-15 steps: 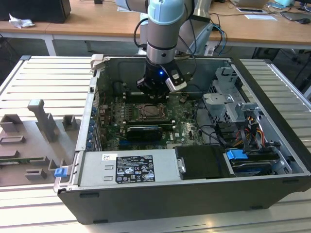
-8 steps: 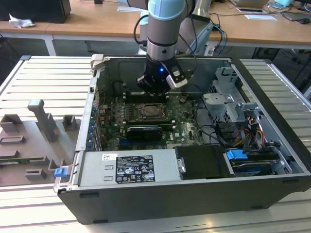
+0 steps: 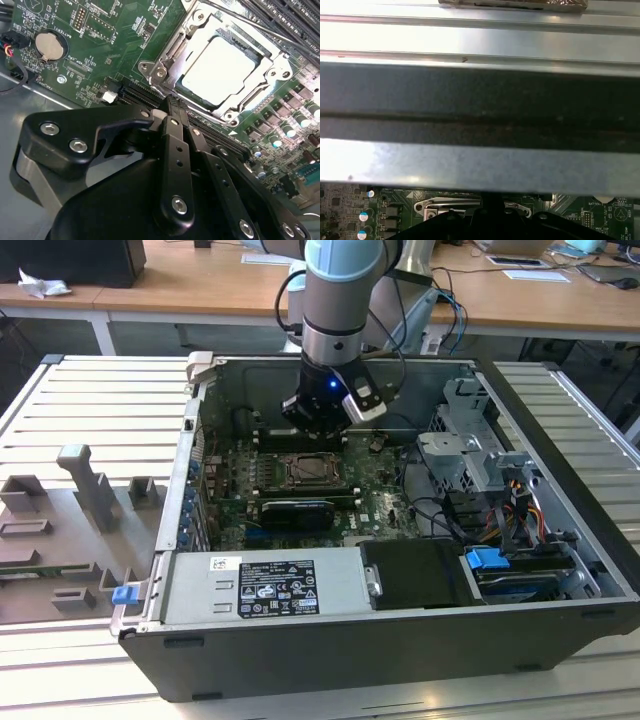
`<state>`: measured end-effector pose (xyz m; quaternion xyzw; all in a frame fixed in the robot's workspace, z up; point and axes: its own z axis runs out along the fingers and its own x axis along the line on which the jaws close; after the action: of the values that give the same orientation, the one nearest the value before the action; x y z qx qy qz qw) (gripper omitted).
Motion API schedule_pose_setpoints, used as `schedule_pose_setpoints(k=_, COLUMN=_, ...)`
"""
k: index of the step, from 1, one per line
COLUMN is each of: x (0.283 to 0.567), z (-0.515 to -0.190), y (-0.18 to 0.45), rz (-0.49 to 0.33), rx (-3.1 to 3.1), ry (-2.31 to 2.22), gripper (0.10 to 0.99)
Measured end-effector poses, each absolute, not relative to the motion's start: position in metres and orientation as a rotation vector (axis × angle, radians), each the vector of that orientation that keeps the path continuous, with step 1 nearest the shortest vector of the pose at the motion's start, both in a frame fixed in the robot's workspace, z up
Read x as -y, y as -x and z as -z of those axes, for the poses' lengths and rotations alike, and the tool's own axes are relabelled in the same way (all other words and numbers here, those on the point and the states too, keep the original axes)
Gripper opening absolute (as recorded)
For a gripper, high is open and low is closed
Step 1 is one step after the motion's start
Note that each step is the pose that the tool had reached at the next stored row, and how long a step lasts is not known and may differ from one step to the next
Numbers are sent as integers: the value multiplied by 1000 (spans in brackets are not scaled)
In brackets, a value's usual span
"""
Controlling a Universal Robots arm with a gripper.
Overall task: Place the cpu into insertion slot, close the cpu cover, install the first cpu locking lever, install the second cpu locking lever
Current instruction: 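Install the first cpu locking lever, then install the second cpu locking lever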
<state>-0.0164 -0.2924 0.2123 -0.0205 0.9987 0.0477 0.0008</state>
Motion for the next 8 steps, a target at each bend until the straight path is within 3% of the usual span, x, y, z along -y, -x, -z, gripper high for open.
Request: schedule_pose_setpoints(k=8, x=296, z=-212, y=16, rz=-149, rx=-3136, ry=65, gripper=106)
